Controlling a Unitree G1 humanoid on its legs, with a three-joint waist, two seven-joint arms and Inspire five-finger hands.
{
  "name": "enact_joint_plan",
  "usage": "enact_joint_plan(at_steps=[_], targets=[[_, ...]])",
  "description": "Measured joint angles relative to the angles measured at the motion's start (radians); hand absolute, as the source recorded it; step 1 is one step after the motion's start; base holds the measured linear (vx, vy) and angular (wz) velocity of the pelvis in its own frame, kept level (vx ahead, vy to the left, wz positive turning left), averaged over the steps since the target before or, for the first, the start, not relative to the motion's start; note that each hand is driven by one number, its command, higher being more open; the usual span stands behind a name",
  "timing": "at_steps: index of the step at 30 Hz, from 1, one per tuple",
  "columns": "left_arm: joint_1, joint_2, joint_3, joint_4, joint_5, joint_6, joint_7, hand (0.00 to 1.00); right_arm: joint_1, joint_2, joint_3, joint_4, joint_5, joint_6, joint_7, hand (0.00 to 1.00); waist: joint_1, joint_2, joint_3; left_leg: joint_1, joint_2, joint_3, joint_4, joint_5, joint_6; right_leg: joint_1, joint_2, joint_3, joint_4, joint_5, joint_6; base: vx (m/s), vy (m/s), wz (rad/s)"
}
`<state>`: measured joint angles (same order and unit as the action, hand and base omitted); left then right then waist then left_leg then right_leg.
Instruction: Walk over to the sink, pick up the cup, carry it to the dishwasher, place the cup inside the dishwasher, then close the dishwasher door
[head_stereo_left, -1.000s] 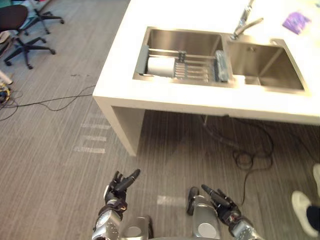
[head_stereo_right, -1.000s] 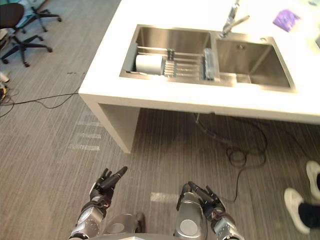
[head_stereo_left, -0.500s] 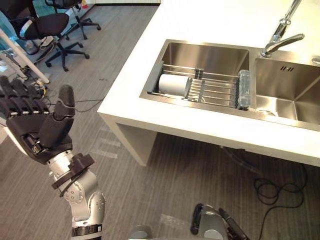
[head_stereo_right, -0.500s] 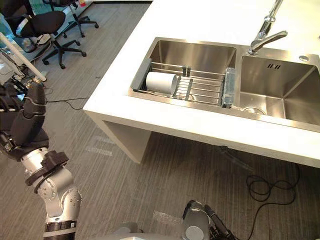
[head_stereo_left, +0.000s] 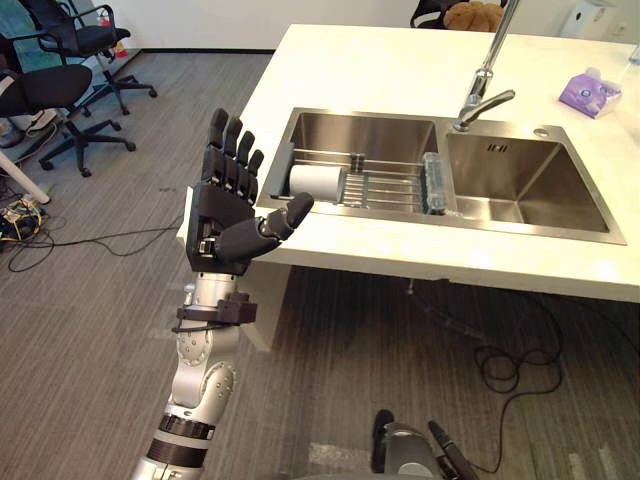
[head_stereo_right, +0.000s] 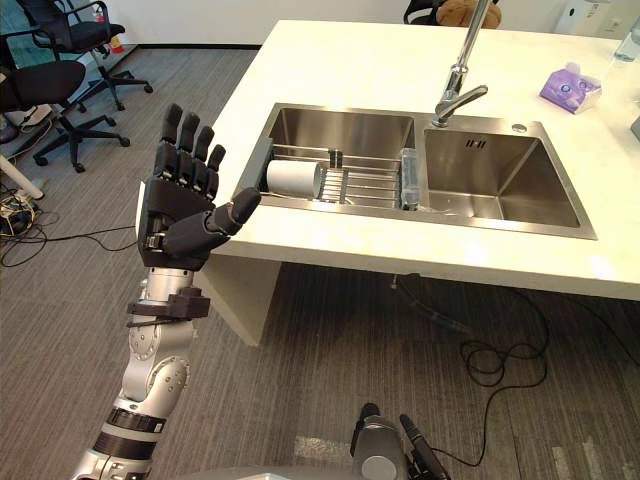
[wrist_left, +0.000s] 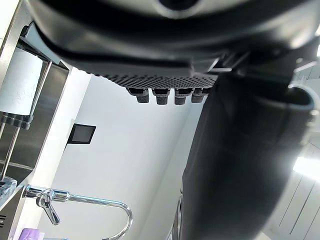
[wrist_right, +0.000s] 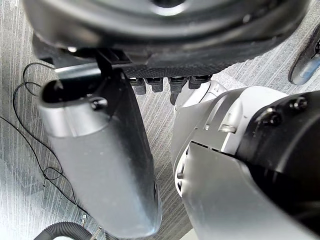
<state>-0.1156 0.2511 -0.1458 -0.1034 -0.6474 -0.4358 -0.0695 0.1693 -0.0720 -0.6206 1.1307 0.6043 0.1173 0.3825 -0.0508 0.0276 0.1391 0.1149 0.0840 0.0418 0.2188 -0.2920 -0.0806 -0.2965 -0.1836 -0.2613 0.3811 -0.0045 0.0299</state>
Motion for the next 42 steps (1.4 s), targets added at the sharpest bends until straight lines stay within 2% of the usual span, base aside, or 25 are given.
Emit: enact_joint_plan(at_steps=[4,7,9,11,12,13,14,15,16,17,19,20,22,23,24,25,27,29,33,34,35,36,37,40,42], targets=[[0.001,0.0,-0.009,0.121,-0.002,0.037,-0.017,1.0,0.0,0.003,0.043,-0.008,-0.007,-0.003,-0.038,1.0,-0.016,0.0,0.0,0.021,0.004,0.012,-0.009,0.001,0.0,0.019,0.0,-0.004,-0.005,0.0,0.0,0.0,0.0,-0.01],[0.002,0.001,-0.011,0.215,0.035,0.095,0.048,1.0,0.003,0.007,0.095,-0.037,-0.055,-0.049,-0.086,1.0,-0.039,0.002,0.002,0.035,0.012,0.055,-0.018,-0.01,0.009,0.015,0.001,0.006,0.006,-0.008,0.005,-0.03,-0.004,-0.13],[0.001,-0.008,-0.005,0.241,0.056,0.138,0.123,1.0,0.034,0.005,0.127,-0.082,-0.1,-0.088,-0.125,1.0,-0.056,0.019,0.003,0.05,0.028,0.064,-0.029,-0.035,0.025,-0.005,0.012,0.012,0.052,-0.052,0.002,0.01,-0.058,-0.18],[0.0,-0.039,0.015,0.257,0.08,0.16,0.172,1.0,0.065,-0.015,0.16,-0.104,-0.11,-0.11,-0.155,1.0,-0.051,0.047,-0.019,0.074,0.068,0.103,-0.017,-0.025,0.033,0.016,0.057,-0.016,0.054,-0.098,-0.016,0.19,-0.11,-0.18],[-0.025,-0.051,0.026,0.258,0.104,0.164,0.211,1.0,0.063,-0.023,0.158,-0.095,-0.127,-0.125,-0.169,1.0,-0.061,0.041,-0.002,-0.049,0.098,0.149,0.259,-0.006,0.055,0.022,0.053,-0.02,0.071,-0.117,-0.023,0.33,-0.176,-0.04],[-0.033,-0.065,0.029,0.257,0.124,0.173,0.248,1.0,0.066,-0.043,0.158,-0.091,-0.13,-0.135,-0.174,1.0,-0.066,0.047,0.005,-0.128,0.126,0.158,0.433,0.043,0.13,0.051,0.057,-0.026,0.066,-0.128,-0.029,0.3,-0.162,0.08],[-0.037,-0.076,0.032,0.256,0.138,0.184,0.279,1.0,0.072,-0.058,0.158,-0.089,-0.132,-0.141,-0.175,1.0,-0.068,0.059,0.014,-0.167,0.143,0.152,0.532,0.101,0.17,0.082,0.064,-0.03,0.053,-0.138,-0.033,0.35,-0.179,0.05],[-0.036,-0.09,0.04,0.251,0.149,0.202,0.337,1.0,0.083,-0.084,0.16,-0.089,-0.13,-0.154,-0.182,1.0,-0.067,0.057,0.053,-0.221,0.168,0.117,0.718,0.282,0.141,0.185,0.068,-0.023,0.011,-0.174,-0.056,0.31,-0.094,-0.05],[-0.035,-0.091,0.041,0.241,0.158,0.209,0.361,1.0,0.091,-0.085,0.159,-0.092,-0.121,-0.164,-0.187,1.0,-0.058,0.061,0.06,-0.256,0.168,0.106,0.792,0.223,0.092,0.231,0.07,-0.018,-0.004,-0.19,-0.063,0.32,-0.078,-0.13],[-0.035,-0.09,0.041,0.229,0.16,0.213,0.369,1.0,0.096,-0.088,0.159,-0.099,-0.114,-0.17,-0.187,1.0,-0.05,0.062,0.061,-0.287,0.166,0.11,0.816,0.184,0.081,0.253,0.071,-0.017,-0.017,-0.196,-0.066,0.37,-0.097,-0.24],[-0.032,-0.081,0.054,0.153,0.187,0.213,0.383,1.0,0.087,-0.085,0.182,-0.142,-0.116,-0.19,-0.182,1.0,-0.023,0.05,0.066,-0.37,0.15,0.193,0.702,0.104,0.077,0.317,0.072,0.0,-0.074,-0.193,-0.054,0.42,-0.128,-0.38],[-0.032,-0.08,0.06,0.13,0.195,0.212,0.385,1.0,0.082,-0.085,0.199,-0.158,-0.119,-0.196,-0.18,1.0,-0.015,0.048,0.067,-0.378,0.14,0.219,0.643,0.102,0.077,0.327,0.072,0.01,-0.083,-0.193,-0.054,0.38,-0.07,-0.51],[-0.031,-0.078,0.064,0.056,0.197,0.204,0.39,1.0,0.059,-0.083,0.24,-0.222,-0.128,-0.214,-0.163,1.0,0.001,0.047,0.066,-0.364,0.068,0.265,0.368,0.117,0.067,0.361,0.071,0.035,-0.091,-0.203,-0.037,0.39,-0.021,-0.5],[-0.032,-0.078,0.064,0.047,0.198,0.198,0.387,1.0,0.052,-0.083,0.241,-0.23,-0.127,-0.216,-0.159,1.0,0.002,0.049,0.064,-0.347,0.046,0.267,0.283,0.15,0.065,0.37,0.072,0.039,-0.091,-0.211,-0.024,0.35,0.02,-0.44],[-0.031,-0.078,0.062,0.033,0.198,0.195,0.383,1.0,0.043,-0.081,0.242,-0.237,-0.126,-0.218,-0.155,1.0,0.003,0.069,0.05,-0.318,0.019,0.264,0.132,0.285,0.074,0.385,0.088,0.04,-0.091,-0.234,0.001,0.27,0.035,-0.33],[-0.03,-0.076,0.061,0.03,0.199,0.193,0.38,1.0,0.037,-0.078,0.241,-0.231,-0.126,-0.216,-0.155,1.0,0.002,0.076,0.039,-0.299,0.017,0.276,0.094,0.288,0.118,0.39,0.098,0.041,-0.089,-0.253,0.004,0.34,0.066,-0.11],[-0.025,-0.066,0.062,0.032,0.216,0.194,0.375,1.0,0.009,-0.034,0.233,-0.182,-0.119,-0.197,-0.162,1.0,-0.013,0.022,0.017,-0.244,-0.045,0.276,-0.005,0.28,0.113,0.396,0.047,0.04,-0.077,-0.286,0.023,0.3,0.037,0.1],[-0.016,-0.062,0.062,0.06,0.216,0.196,0.376,1.0,-0.001,-0.017,0.226,-0.142,-0.117,-0.178,-0.163,1.0,-0.016,0.005,0.01,-0.235,-0.068,0.27,-0.03,0.28,0.115,0.407,0.036,0.024,-0.088,-0.285,0.024,0.29,-0.023,0.18],[0.025,-0.052,0.061,0.099,0.215,0.231,0.38,1.0,0.0,0.022,0.209,-0.094,-0.117,-0.161,-0.165,1.0,-0.019,0.005,0.01,-0.183,-0.057,0.236,-0.066,0.28,0.114,0.412,0.047,0.004,-0.006,-0.264,0.028,0.17,-0.084,0.19],[0.026,-0.055,0.062,0.102,0.215,0.234,0.38,1.0,0.0,0.026,0.204,-0.093,-0.117,-0.161,-0.165,1.0,-0.02,0.014,0.012,-0.178,-0.039,0.224,-0.07,0.281,0.112,0.396,0.05,0.005,0.019,-0.284,0.014,0.05,-0.176,0.09],[0.026,-0.065,0.072,0.109,0.215,0.234,0.375,1.0,-0.003,0.028,0.195,-0.091,-0.116,-0.162,-0.164,1.0,-0.016,0.019,0.011,-0.172,-0.027,0.213,-0.084,0.292,0.097,0.396,0.049,-0.025,-0.084,-0.29,-0.006,0.01,-0.156,0.02],[0.025,-0.061,0.078,0.109,0.215,0.233,0.371,1.0,-0.004,0.028,0.195,-0.093,-0.115,-0.163,-0.164,1.0,-0.015,0.004,0.007,-0.171,-0.038,0.213,-0.095,0.294,0.086,0.392,0.031,-0.033,-0.171,-0.219,0.038,0.0,-0.193,0.21],[0.028,-0.064,0.066,0.119,0.215,0.239,0.345,1.0,-0.002,0.017,0.177,-0.087,-0.115,-0.164,-0.167,1.0,-0.031,0.014,0.006,-0.168,-0.036,0.186,-0.113,0.304,0.062,0.398,0.041,-0.046,-0.17,-0.215,0.043,0.01,-0.147,0.2],[0.042,-0.065,0.015,0.091,0.248,0.268,0.24,1.0,0.003,-0.019,0.152,-0.072,-0.115,-0.165,-0.168,1.0,-0.017,0.037,-0.005,-0.159,-0.024,0.189,-0.152,0.319,0.045,0.386,0.061,-0.034,-0.178,-0.214,0.039,0.01,-0.152,-0.03],[0.042,-0.05,-0.023,0.063,0.292,0.294,0.179,1.0,-0.001,-0.042,0.15,-0.073,-0.115,-0.164,-0.166,1.0,-0.02,0.036,-0.004,-0.147,-0.027,0.2,-0.177,0.325,0.046,0.379,0.061,-0.02,-0.177,-0.213,0.038,0.02,-0.015,-0.22]])
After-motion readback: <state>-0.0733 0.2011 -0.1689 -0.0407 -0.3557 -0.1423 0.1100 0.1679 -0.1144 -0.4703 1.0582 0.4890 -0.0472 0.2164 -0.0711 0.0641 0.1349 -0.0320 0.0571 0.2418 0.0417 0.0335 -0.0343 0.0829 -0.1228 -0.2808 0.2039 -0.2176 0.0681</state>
